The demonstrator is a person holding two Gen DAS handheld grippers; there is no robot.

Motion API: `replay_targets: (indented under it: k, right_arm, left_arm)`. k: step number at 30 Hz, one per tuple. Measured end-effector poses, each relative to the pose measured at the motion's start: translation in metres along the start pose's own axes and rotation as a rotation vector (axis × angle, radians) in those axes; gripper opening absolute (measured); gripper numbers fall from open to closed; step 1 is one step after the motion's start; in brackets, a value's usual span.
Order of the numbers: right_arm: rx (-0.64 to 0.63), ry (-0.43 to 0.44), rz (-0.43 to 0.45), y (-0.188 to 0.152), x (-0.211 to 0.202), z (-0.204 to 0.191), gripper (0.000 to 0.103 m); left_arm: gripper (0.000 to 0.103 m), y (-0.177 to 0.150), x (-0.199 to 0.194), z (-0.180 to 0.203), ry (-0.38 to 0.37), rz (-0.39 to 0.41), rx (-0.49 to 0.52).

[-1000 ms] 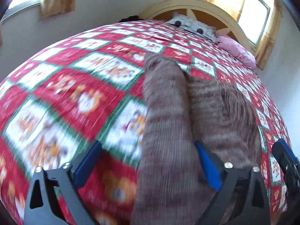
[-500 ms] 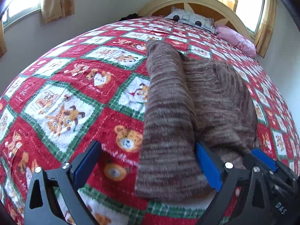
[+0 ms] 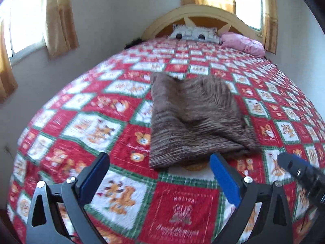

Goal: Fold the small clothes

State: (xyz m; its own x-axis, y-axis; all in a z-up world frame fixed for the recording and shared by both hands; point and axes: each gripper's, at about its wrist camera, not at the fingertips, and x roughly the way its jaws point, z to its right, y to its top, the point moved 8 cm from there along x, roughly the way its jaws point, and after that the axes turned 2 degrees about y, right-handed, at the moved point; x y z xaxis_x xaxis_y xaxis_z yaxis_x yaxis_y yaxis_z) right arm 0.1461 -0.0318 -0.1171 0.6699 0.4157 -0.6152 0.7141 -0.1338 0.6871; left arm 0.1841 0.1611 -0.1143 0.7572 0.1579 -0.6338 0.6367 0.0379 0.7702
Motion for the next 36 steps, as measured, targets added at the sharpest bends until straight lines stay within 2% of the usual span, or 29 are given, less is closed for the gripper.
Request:
replay_targets:
  k: [3, 6, 8, 12, 16, 20, 26, 30, 36]
  right_arm:
    - [-0.029, -0.011, 0.037, 0.002, -0.026, -0.010, 0.071]
    - [-0.041, -0.012, 0.082, 0.006, -0.053, -0.019, 0.072]
    - [-0.054, -0.019, 0.113, 0.008, -0.071, -0.025, 0.072]
    - [-0.099, -0.037, 0.212, 0.018, -0.111, -0.040, 0.072]
    - [-0.134, -0.070, 0.332, 0.027, -0.148, -0.052, 0.084]
    - [-0.148, -0.102, 0.405, 0.032, -0.169, -0.057, 0.085]
    - [-0.128, -0.097, 0.414, 0.031, -0.172, -0.058, 0.085]
    - [-0.111, -0.089, 0.418, 0.028, -0.174, -0.056, 0.085]
    - [-0.126, -0.087, 0.399, 0.023, -0.169, -0.060, 0.085]
  left_arm:
    - [0.103, 0.004, -0.028, -0.004, 0.044, 0.087, 0.032]
    - [0.103, 0.009, -0.052, -0.009, 0.081, 0.143, 0.031]
    - [0.103, 0.014, -0.064, -0.010, 0.065, 0.165, 0.021]
    - [0.103, 0.022, -0.087, -0.007, -0.018, 0.171, -0.031]
    - [0.103, 0.029, -0.109, -0.002, 0.008, 0.220, -0.014]
    - [0.103, 0.030, -0.127, 0.002, 0.023, 0.264, 0.016]
    - [0.103, 0.035, -0.139, -0.005, 0.012, 0.290, -0.012]
    - [0.103, 0.036, -0.142, -0.011, 0.035, 0.303, -0.036]
    - [0.103, 0.036, -0.145, -0.010, 0.021, 0.302, -0.032]
